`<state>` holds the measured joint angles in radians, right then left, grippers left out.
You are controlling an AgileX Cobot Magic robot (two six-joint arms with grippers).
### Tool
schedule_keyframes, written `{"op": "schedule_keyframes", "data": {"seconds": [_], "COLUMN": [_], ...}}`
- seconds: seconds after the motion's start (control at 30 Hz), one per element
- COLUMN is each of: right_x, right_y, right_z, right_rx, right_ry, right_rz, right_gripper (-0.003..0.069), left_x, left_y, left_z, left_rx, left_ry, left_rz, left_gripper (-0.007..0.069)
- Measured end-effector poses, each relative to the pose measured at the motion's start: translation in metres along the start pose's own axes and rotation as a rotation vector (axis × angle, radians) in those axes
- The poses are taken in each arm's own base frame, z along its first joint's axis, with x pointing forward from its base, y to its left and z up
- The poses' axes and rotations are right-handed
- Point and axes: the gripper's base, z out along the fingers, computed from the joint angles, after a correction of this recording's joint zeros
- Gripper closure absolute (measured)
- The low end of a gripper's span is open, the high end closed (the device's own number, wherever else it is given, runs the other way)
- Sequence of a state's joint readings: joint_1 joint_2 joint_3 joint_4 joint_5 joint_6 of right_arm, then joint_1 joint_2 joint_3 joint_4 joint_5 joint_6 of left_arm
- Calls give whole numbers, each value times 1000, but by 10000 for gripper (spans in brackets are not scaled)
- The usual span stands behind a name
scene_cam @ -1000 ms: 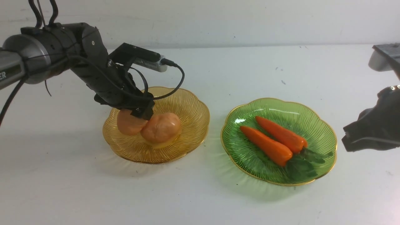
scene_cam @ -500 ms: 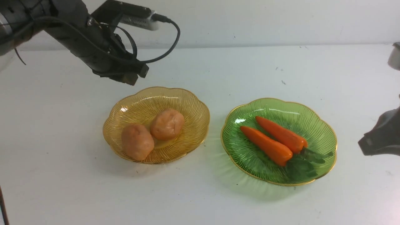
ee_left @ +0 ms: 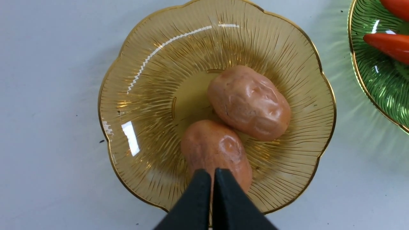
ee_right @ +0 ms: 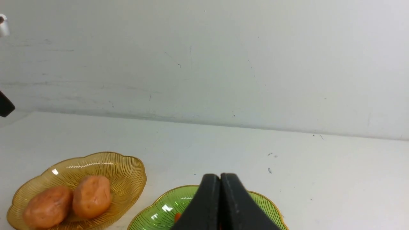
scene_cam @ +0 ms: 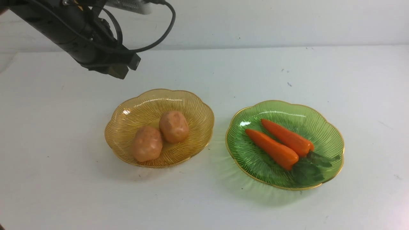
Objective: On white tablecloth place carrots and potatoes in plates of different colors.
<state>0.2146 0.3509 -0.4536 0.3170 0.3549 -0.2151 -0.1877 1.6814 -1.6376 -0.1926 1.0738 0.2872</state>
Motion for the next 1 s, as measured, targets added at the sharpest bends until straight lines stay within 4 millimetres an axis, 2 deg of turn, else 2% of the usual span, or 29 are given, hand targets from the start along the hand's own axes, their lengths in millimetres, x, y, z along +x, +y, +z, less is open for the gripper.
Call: {"op": "schedule_keyframes", "data": {"seconds": [0.53, 0.77, 1.0], "right_x": [10, 48, 94], "right_y": [1, -7, -14], "right_z": [-1, -10, -18], "right_rx": [-14, 47, 116], "right_ry": [78, 63, 83], "right_rz": [-8, -158, -178], "right_gripper": [674, 674, 674], "left_x": [1, 2, 9], "left_y": [0, 0, -3], "left_z": [0, 0, -2], "left_rx": [2, 3, 24], "left_ry": [13, 17, 89], "left_rz": [2, 2, 4], "left_gripper": [628, 628, 628]}}
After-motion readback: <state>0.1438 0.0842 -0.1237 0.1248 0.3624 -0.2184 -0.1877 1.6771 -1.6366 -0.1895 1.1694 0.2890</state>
